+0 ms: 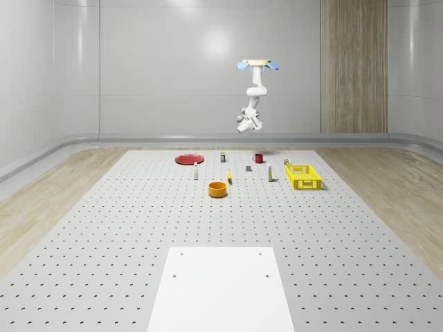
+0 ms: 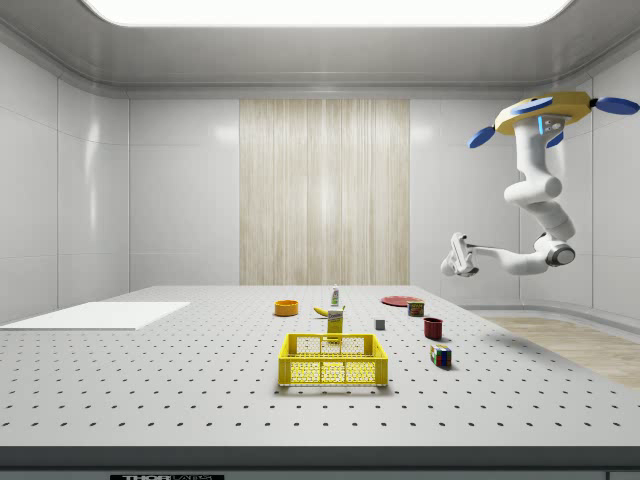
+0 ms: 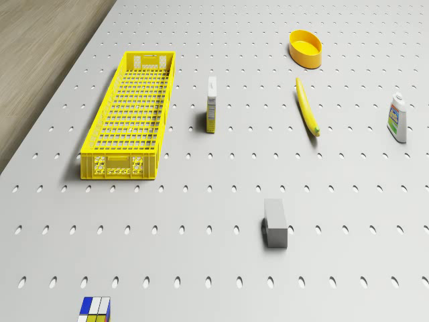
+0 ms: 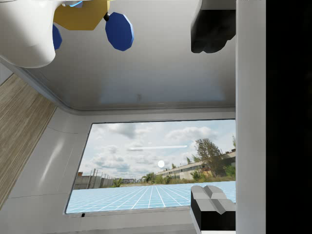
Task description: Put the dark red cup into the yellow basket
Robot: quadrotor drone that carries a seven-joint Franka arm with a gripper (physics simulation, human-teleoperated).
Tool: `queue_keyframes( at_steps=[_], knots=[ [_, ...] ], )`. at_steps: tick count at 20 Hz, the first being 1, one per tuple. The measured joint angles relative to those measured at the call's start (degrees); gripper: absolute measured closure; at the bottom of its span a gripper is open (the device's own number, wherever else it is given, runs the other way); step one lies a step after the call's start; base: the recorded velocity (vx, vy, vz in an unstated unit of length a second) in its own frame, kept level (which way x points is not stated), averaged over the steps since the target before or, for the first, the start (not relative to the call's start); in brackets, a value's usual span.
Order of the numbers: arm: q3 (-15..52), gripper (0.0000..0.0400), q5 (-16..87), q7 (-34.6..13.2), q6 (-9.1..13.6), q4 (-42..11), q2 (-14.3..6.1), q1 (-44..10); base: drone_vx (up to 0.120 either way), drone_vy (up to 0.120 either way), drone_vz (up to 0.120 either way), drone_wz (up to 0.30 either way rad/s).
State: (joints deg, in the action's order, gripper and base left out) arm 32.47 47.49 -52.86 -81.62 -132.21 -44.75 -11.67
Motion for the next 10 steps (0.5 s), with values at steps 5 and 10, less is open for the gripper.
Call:
queue_keyframes(
  at_steps=[5, 10],
  knots=[
    [17.38, 0.0000, 32.05, -10.74, 1.17, -18.22, -4.09, -11.21, 0.000, 0.000, -0.120, 0.000],
    [28.81, 0.0000, 54.25, -22.78, 7.44, -29.36, -7.89, -26.48, 0.032, 0.000, -0.120, 0.000]
  ],
)
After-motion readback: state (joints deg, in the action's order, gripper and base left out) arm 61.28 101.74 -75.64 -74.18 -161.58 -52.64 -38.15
